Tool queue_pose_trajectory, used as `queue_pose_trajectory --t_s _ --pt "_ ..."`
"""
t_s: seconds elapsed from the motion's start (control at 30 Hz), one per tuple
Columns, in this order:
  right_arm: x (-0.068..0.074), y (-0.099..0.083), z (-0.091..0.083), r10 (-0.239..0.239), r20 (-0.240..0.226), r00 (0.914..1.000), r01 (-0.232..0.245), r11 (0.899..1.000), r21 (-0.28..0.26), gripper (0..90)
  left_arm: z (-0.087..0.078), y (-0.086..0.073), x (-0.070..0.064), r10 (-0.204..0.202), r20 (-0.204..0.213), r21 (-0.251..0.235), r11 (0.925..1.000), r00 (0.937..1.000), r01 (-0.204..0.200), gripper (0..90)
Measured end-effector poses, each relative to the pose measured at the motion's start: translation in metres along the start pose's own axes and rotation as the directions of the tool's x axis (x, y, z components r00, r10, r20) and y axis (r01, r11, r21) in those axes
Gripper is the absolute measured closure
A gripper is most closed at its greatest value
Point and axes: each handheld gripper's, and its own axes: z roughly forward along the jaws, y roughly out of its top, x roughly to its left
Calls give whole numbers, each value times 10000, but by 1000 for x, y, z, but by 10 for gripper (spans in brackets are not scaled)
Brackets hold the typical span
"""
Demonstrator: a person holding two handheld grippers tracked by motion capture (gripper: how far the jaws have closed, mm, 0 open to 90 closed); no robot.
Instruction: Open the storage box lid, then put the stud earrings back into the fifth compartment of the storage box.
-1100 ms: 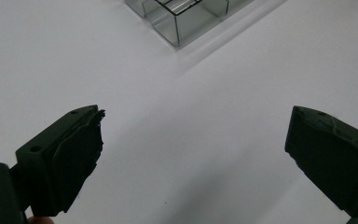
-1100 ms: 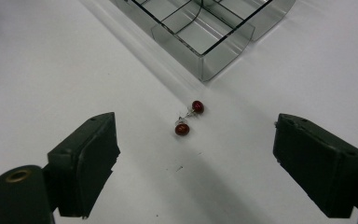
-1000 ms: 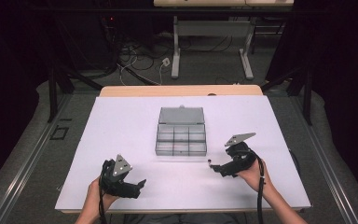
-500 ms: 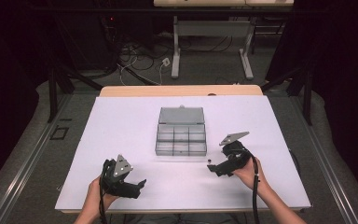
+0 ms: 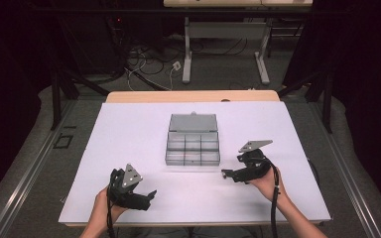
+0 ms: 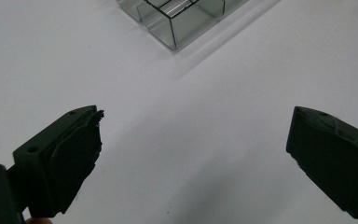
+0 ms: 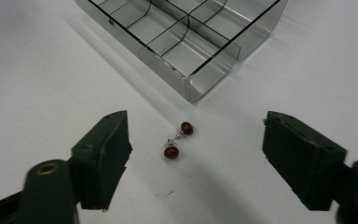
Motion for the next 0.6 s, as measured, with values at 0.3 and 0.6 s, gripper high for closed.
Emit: queue_pose_trajectory --t_s 0.3,0.6 --pt "11 0 8 -763 -352 9965 776 9963 370 576 0 -1 -1 -91 51 5 10000 9999 91 37" --pt "19 -2 25 -1511 -385 9878 1544 9826 1029 739 1 -2 0 -44 44 36 10000 10000 44 36"
